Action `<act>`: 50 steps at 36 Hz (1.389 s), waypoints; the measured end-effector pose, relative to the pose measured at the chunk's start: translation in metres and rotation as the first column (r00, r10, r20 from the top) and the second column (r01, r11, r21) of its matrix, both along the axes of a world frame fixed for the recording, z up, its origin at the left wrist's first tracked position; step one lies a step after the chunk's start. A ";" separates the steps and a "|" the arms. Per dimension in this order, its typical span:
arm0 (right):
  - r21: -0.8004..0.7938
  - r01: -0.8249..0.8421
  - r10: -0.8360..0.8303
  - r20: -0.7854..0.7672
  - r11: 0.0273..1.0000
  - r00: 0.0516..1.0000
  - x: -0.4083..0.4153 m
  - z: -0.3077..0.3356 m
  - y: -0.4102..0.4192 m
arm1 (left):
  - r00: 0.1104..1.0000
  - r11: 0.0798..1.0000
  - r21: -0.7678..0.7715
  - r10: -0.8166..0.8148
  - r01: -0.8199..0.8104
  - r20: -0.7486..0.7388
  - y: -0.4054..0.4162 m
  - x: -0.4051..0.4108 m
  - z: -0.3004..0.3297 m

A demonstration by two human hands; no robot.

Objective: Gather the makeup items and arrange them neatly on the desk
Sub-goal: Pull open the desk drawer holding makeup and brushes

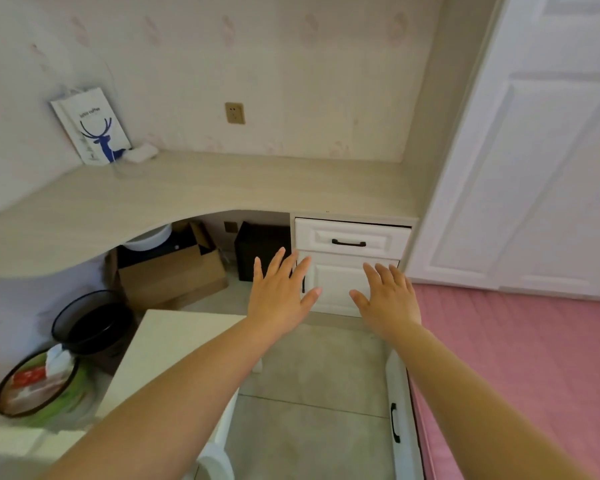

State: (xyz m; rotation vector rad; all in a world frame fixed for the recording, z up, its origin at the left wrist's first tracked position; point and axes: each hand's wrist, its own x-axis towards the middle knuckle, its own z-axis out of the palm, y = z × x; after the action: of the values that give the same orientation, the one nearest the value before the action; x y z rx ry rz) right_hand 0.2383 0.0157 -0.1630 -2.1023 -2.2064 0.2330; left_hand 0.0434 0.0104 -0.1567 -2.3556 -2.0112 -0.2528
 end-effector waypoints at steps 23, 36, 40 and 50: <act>-0.196 0.050 -0.071 -0.099 0.979 0.993 -0.031 -0.054 0.208 | 0.988 0.964 -0.264 0.063 -0.023 0.142 0.221 -0.001 -0.073; -0.272 0.086 -0.129 -0.141 0.958 0.982 0.001 -0.094 0.324 | 0.999 0.935 -0.352 -0.010 0.028 0.053 0.349 0.026 -0.108; -0.308 0.051 -0.097 -0.136 0.950 0.986 0.016 -0.109 0.360 | 0.999 0.910 -0.415 0.027 -0.013 0.026 0.384 0.041 -0.131; -0.403 -0.001 -0.044 -0.103 0.915 0.994 0.045 -0.155 0.432 | 0.998 0.853 -0.519 0.060 -0.050 0.003 0.447 0.074 -0.183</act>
State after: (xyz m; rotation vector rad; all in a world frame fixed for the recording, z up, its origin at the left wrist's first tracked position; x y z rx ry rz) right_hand 0.2834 0.4478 -0.3184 -2.2331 -2.2178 0.8490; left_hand 0.1174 0.4577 -0.3399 -2.5691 -2.3963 0.3207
